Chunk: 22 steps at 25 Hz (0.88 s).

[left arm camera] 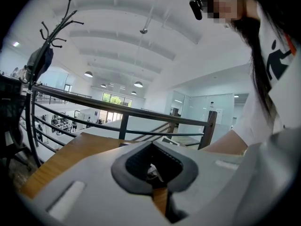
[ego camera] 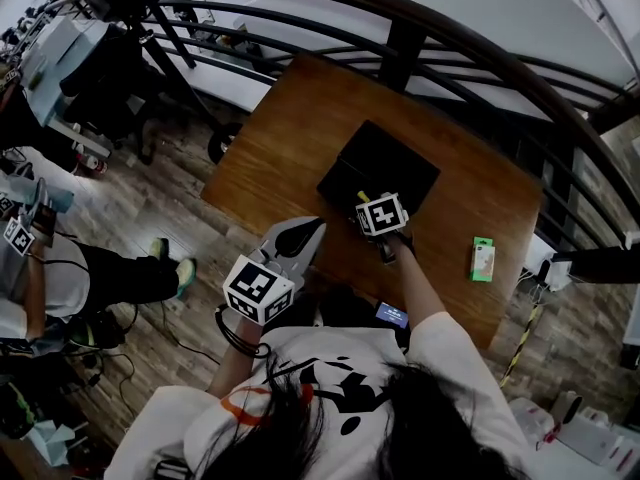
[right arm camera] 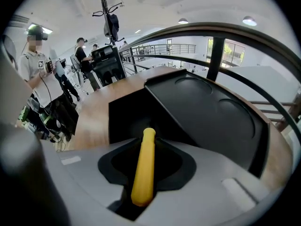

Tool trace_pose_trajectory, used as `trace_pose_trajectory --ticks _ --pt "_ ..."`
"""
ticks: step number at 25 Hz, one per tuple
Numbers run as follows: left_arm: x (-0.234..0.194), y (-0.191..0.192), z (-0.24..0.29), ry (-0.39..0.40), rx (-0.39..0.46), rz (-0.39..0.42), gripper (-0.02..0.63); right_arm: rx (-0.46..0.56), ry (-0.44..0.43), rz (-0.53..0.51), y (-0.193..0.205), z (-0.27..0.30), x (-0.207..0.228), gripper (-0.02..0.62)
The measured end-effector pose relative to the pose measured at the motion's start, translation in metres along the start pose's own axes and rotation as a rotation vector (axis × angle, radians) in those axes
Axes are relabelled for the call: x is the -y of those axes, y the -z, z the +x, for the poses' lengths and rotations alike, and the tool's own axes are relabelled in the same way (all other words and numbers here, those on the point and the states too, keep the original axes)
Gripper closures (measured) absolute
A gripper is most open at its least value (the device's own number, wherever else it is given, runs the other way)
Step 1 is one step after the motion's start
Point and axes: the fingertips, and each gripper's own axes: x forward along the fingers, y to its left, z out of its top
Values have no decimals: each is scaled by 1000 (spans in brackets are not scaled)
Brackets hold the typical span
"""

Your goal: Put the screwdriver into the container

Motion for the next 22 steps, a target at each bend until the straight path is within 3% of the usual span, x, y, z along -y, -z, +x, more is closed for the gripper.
trace_pose_trajectory --ticks 10,14,22 --pt "0 12 -6 -6 -35 -6 606 -6 -2 3 4 9 2 484" --pt "-3 11 -8 -12 -31 -12 605 8 -19 34 4 6 2 440" --pt "-9 10 -19 -16 -17 -20 604 47 -28 48 7 -14 -2 417"
